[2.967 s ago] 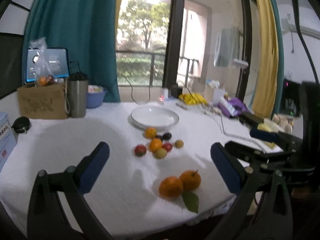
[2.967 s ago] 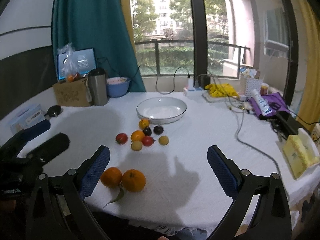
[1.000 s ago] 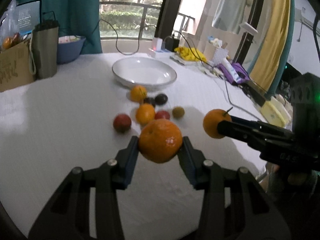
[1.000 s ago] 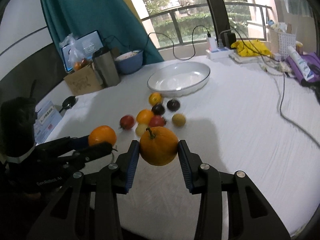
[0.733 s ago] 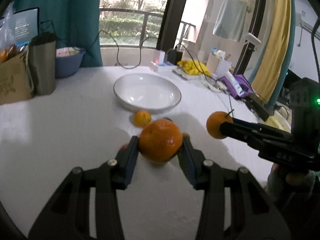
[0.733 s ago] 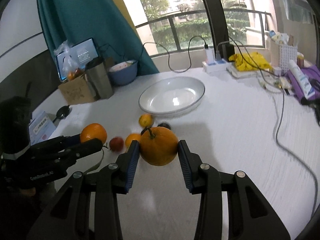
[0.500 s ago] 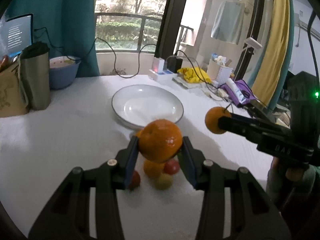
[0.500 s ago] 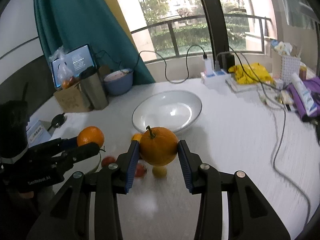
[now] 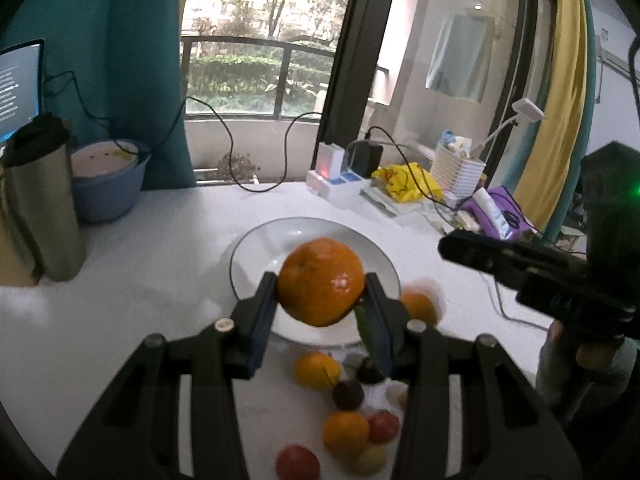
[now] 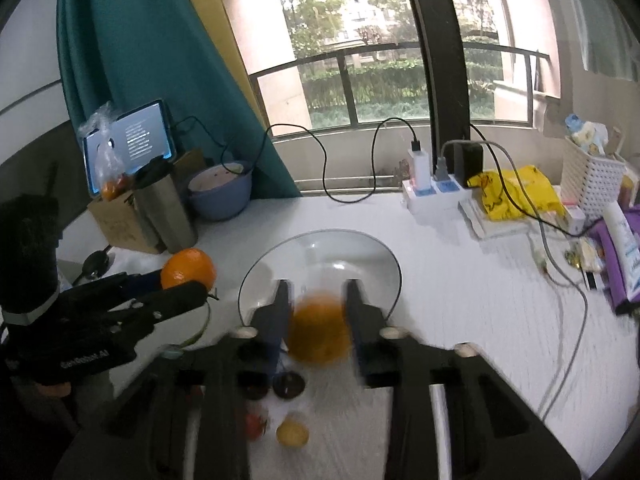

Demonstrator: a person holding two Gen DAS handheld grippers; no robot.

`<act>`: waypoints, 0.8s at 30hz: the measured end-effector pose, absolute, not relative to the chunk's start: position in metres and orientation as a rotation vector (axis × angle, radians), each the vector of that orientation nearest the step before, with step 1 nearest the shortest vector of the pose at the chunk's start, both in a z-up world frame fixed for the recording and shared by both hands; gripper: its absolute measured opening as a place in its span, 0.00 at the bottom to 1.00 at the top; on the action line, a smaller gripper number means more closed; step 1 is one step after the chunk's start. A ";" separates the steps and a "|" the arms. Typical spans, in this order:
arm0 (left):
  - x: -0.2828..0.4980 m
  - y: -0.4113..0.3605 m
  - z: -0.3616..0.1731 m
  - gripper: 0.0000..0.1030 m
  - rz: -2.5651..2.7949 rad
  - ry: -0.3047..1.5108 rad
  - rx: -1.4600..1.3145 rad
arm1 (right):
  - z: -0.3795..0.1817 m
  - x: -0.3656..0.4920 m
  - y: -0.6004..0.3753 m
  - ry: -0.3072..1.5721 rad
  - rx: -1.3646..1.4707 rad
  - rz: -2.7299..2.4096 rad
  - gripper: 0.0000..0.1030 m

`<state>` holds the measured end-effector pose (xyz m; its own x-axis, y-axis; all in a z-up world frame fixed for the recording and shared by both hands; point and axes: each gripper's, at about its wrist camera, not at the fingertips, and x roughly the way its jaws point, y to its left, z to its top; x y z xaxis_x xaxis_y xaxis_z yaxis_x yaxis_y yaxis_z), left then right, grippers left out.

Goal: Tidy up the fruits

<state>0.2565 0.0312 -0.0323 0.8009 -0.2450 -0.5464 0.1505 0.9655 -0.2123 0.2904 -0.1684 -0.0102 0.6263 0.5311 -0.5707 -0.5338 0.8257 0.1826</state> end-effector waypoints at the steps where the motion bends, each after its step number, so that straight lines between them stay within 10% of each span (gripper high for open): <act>1: 0.261 0.032 -0.034 0.43 -0.214 0.608 -0.159 | -0.009 0.294 -0.167 0.645 -0.004 0.611 0.23; 18: 0.281 0.026 -0.050 0.43 -0.194 0.686 -0.151 | -0.052 0.298 -0.235 0.756 -0.027 0.420 0.24; 24: 0.267 0.017 -0.044 0.43 -0.180 0.684 -0.140 | -0.053 0.273 -0.248 0.786 0.006 0.456 0.46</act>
<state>0.2667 0.0170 -0.0437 0.7604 -0.2107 -0.6143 0.1192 0.9751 -0.1869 0.2725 -0.2482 -0.0525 0.6146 0.3975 -0.6814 -0.3932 0.9032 0.1721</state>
